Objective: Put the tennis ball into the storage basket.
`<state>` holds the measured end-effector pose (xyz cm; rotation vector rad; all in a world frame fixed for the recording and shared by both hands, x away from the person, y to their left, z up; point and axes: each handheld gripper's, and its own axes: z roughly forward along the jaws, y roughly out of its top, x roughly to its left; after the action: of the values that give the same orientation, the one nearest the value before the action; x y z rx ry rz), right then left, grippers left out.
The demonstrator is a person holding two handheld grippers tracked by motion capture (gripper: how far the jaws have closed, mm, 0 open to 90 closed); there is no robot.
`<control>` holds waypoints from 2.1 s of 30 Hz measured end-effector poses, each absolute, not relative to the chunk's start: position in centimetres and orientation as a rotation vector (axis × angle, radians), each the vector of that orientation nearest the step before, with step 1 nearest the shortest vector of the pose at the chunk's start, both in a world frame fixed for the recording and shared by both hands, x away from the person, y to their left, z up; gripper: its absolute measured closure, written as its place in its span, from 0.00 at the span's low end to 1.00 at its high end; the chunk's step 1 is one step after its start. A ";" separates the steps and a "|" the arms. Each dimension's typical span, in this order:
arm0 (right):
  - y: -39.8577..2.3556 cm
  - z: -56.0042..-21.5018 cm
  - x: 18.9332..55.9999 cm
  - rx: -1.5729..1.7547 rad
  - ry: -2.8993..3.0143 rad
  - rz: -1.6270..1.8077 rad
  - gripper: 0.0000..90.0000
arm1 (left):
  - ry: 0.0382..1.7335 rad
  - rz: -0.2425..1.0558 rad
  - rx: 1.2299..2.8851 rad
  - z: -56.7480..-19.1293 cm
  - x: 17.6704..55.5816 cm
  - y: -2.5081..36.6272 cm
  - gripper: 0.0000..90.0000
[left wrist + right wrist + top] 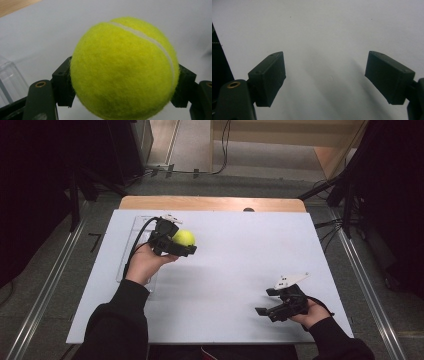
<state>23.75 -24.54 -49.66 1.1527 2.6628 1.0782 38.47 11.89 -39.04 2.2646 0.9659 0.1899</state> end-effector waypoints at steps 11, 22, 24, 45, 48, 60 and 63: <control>-24.5 -49.7 23.8 1.151 2.665 1.076 0.16 | 1.019 0.195 2.242 -38.9 38.9 13.3 0.29; -24.5 -49.7 23.8 1.151 2.666 1.076 0.16 | 1.063 0.213 2.225 -38.8 39.3 14.8 0.29; -24.5 -49.7 23.8 1.152 2.666 1.076 0.16 | 1.071 0.212 2.220 -38.8 39.4 15.1 0.29; -24.5 -49.7 23.8 1.155 2.666 1.078 0.16 | 1.165 0.261 2.192 -38.6 39.8 17.8 0.29; -24.5 -49.7 23.8 1.156 2.664 1.079 0.16 | 1.182 0.267 2.186 -38.6 39.9 18.2 0.29; -24.5 -49.7 23.8 1.156 2.663 1.078 0.16 | 1.250 0.306 2.158 -38.7 40.2 20.2 0.29; -24.5 -49.7 23.8 1.155 2.664 1.078 0.16 | 1.267 0.321 2.160 -38.7 40.3 20.6 0.29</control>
<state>23.75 -24.54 -49.66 1.1547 2.6639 1.0777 40.29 20.61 -38.72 2.1599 1.2667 0.3214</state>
